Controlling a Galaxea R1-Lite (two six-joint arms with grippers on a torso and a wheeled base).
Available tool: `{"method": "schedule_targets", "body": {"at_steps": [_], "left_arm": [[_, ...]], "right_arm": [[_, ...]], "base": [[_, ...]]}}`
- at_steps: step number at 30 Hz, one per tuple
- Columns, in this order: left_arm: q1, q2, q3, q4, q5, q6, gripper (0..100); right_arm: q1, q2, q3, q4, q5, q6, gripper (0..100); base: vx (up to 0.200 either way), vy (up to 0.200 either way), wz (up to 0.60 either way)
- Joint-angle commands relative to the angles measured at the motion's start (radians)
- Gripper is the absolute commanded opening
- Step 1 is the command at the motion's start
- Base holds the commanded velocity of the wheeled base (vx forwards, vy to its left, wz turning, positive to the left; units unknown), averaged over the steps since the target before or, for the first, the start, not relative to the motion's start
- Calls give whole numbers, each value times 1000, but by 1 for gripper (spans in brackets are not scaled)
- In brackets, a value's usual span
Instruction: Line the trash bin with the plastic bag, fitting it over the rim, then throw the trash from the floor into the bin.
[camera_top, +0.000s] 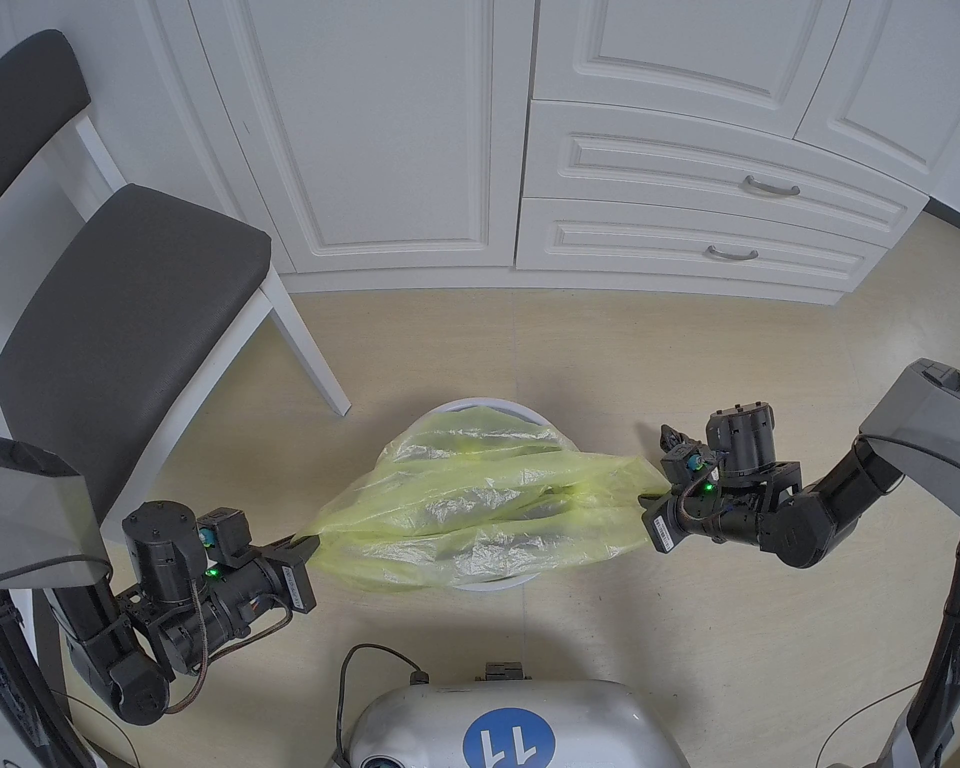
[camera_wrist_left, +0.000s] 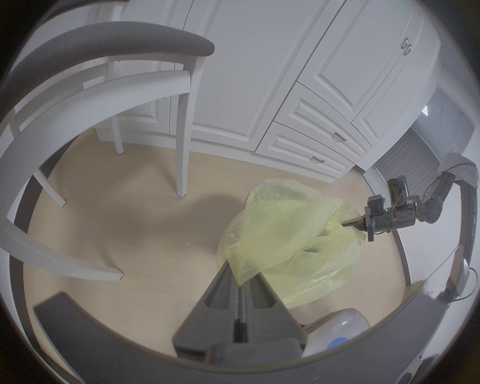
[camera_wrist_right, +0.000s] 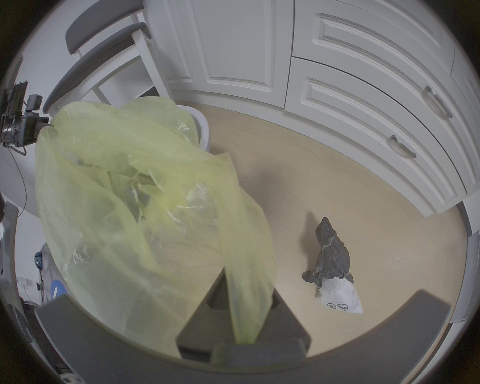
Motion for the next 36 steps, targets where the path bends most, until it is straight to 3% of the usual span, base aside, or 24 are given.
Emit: {"method": "schedule_targets", "body": {"at_steps": [1,9,12,19,20,24,27,28,29,31,36], "left_arm": [[-1,74,-28,-7,3,-7,0],[-11,165,-96,-9,15,-41,0],[-12,148,-132,-9,55,-101,0],[-32,73,-135,-7,69,-106,0],[-37,63,-134,-7,69,-106,0],[-47,53,-137,-7,69,-109,0],[-49,57,-145,-7,69,-124,0],[-49,65,-152,-7,71,-141,0],[-49,65,-154,-7,71,-144,0],[-49,71,-154,-7,78,-152,0],[-46,86,-157,-7,80,-152,0]], "right_arm": [[5,18,-11,-9,-4,-3,0],[-9,86,-40,-92,1,8,0],[-26,94,-38,-140,2,6,0],[-30,81,-26,-144,2,5,0],[-30,74,-21,-143,2,2,100],[-30,49,-3,-143,10,-1,100],[-35,20,26,-144,56,-9,100],[-50,-3,46,-144,121,-29,100],[-52,-6,49,-146,130,-32,100],[-82,-32,74,-147,223,-58,100],[-176,-52,101,-207,490,-58,100]], "base": [[0,0,0],[0,0,0],[0,0,0],[0,0,0],[0,0,0],[0,0,0],[0,0,0],[0,0,0],[0,0,0],[0,0,0],[0,0,0]]}}
